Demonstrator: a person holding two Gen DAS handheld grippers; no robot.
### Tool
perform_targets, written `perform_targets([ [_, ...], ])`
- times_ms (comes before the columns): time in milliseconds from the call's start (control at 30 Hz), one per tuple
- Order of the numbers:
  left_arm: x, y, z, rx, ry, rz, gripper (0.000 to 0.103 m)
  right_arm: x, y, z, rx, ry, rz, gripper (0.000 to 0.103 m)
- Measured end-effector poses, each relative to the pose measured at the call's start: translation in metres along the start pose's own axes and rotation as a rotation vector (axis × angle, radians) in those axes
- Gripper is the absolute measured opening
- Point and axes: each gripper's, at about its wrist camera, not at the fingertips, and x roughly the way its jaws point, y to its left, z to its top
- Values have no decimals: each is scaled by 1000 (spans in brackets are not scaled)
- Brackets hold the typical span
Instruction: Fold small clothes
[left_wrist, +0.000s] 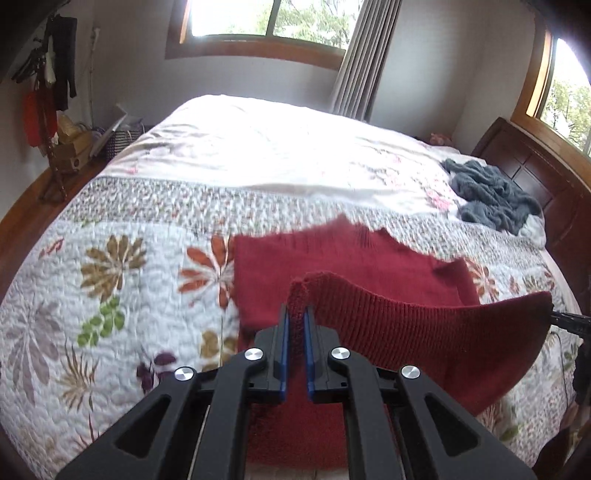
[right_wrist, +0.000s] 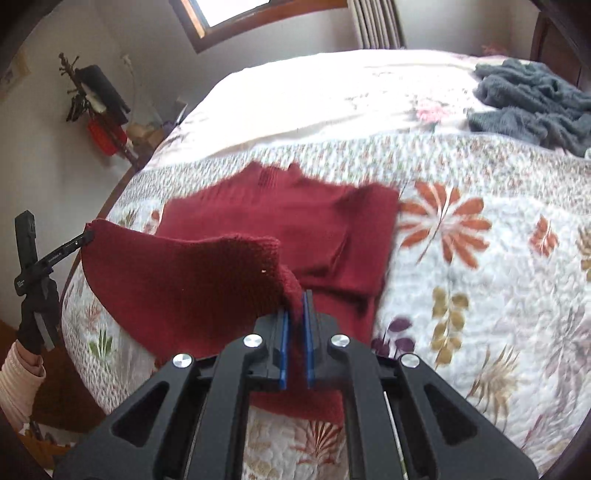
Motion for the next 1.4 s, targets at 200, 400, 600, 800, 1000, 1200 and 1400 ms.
perform_targets([
  [200, 33, -7, 57, 11, -37, -4, 6, 12, -10, 60, 6, -36, -41, 5],
  [400, 77, -10, 102, 10, -54, 18, 6, 51, -27, 116, 28, -29, -94, 5],
  [600, 140, -10, 116, 42, -13, 81, 7, 105, -59, 147, 93, 14, -136, 5],
  [800, 221, 0, 94, 37, 118, 151, 7, 168, -84, 145, 133, 103, -179, 5],
  [1000, 265, 3, 78, 40, 207, 180, 8, 214, -107, 134, 188, 175, -203, 6],
  [1200, 289, 12, 67, 42, 263, 212, 16, 234, -117, 125, 215, 211, -214, 11],
  [1400, 284, 24, 66, -30, 259, 200, 30, 234, -123, 118, 266, 211, -166, 23],
])
